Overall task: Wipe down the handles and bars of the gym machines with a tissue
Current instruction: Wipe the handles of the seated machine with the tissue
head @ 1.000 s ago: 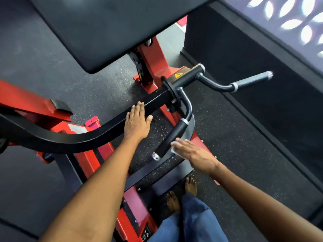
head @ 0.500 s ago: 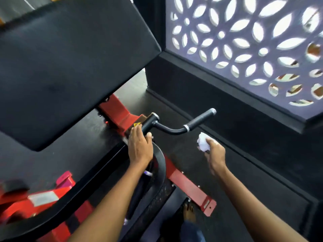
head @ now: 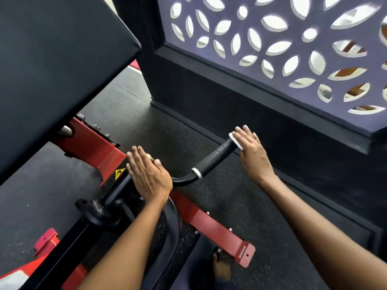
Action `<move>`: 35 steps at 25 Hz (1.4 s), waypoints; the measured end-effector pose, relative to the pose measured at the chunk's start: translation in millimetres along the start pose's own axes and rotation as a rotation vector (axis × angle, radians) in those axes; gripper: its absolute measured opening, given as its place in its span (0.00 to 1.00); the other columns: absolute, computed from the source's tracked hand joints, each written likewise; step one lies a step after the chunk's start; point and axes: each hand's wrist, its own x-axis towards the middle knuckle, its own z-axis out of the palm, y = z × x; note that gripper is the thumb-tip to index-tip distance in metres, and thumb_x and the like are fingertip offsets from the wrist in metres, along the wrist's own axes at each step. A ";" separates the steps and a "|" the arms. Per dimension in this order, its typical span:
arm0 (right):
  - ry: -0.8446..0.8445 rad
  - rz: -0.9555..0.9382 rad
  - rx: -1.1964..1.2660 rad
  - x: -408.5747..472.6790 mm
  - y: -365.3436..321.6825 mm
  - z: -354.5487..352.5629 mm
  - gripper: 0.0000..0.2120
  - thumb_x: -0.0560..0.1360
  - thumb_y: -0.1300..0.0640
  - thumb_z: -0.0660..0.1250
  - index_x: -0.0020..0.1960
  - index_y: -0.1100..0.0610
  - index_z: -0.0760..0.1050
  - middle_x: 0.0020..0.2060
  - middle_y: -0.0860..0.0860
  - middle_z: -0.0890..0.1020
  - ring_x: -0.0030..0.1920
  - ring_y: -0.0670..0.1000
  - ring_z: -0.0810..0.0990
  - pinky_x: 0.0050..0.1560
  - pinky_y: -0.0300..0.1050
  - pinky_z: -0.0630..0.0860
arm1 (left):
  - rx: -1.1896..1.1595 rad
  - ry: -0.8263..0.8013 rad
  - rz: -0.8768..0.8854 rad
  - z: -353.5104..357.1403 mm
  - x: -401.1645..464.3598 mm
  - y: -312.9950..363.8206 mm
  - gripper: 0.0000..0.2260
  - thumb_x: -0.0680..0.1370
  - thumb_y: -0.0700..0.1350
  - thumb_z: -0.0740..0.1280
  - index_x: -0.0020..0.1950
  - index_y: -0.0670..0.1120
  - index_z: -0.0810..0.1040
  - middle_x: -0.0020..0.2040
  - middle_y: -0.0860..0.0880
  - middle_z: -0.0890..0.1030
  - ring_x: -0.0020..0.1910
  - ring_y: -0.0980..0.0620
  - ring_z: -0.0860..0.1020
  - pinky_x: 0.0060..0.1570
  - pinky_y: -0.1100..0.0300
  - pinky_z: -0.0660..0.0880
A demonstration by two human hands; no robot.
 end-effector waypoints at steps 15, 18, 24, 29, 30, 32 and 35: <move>-0.165 -0.102 -0.064 9.2 -28.8 21.0 0.14 0.73 0.68 0.58 0.51 0.62 0.80 0.53 0.56 0.80 0.59 0.55 0.75 0.67 0.46 0.65 | -0.010 -0.010 -0.018 -2.5 -2.3 -0.4 0.28 0.78 0.48 0.52 0.78 0.42 0.57 0.78 0.46 0.59 0.78 0.46 0.53 0.74 0.50 0.45; -0.234 -0.301 0.090 -34.3 -67.4 44.6 0.18 0.72 0.65 0.54 0.54 0.63 0.79 0.53 0.57 0.81 0.60 0.54 0.76 0.71 0.41 0.58 | -0.010 -0.014 -0.021 -2.1 -1.8 -1.1 0.28 0.77 0.48 0.52 0.78 0.42 0.57 0.78 0.45 0.59 0.77 0.46 0.53 0.74 0.50 0.46; 0.119 0.364 0.569 -109.8 -41.2 36.0 0.24 0.73 0.73 0.53 0.63 0.56 0.74 0.59 0.46 0.77 0.58 0.39 0.74 0.63 0.41 0.71 | -0.001 -0.012 -0.018 -2.3 -1.7 -0.8 0.28 0.77 0.48 0.52 0.77 0.42 0.58 0.78 0.45 0.59 0.77 0.45 0.53 0.74 0.50 0.46; 0.236 1.053 1.351 9.5 -14.8 24.3 0.17 0.67 0.76 0.54 0.51 0.71 0.74 0.54 0.59 0.78 0.54 0.54 0.78 0.57 0.44 0.75 | 0.002 -0.010 -0.012 -1.7 -1.6 0.2 0.28 0.77 0.48 0.52 0.77 0.42 0.58 0.77 0.45 0.60 0.77 0.45 0.54 0.74 0.49 0.47; 0.222 1.096 1.447 16.9 -21.6 26.3 0.15 0.71 0.76 0.51 0.51 0.71 0.72 0.56 0.60 0.75 0.56 0.56 0.77 0.62 0.47 0.73 | -0.001 -0.006 -0.013 -1.4 -1.7 0.2 0.28 0.77 0.48 0.52 0.77 0.42 0.58 0.77 0.44 0.60 0.77 0.45 0.54 0.74 0.49 0.47; 0.120 1.152 1.570 4.0 -47.0 35.3 0.13 0.75 0.74 0.48 0.45 0.64 0.70 0.51 0.60 0.74 0.51 0.55 0.75 0.58 0.45 0.73 | -0.005 0.004 -0.015 -1.2 -1.8 -0.4 0.28 0.77 0.48 0.53 0.77 0.42 0.59 0.77 0.44 0.61 0.77 0.45 0.54 0.74 0.48 0.47; -0.127 1.127 1.584 -42.9 -83.4 48.7 0.15 0.74 0.75 0.47 0.46 0.64 0.71 0.43 0.58 0.75 0.42 0.51 0.75 0.44 0.40 0.74 | 0.002 0.003 -0.014 -1.8 -1.7 -0.4 0.28 0.77 0.48 0.53 0.77 0.42 0.59 0.77 0.44 0.61 0.77 0.45 0.54 0.74 0.48 0.47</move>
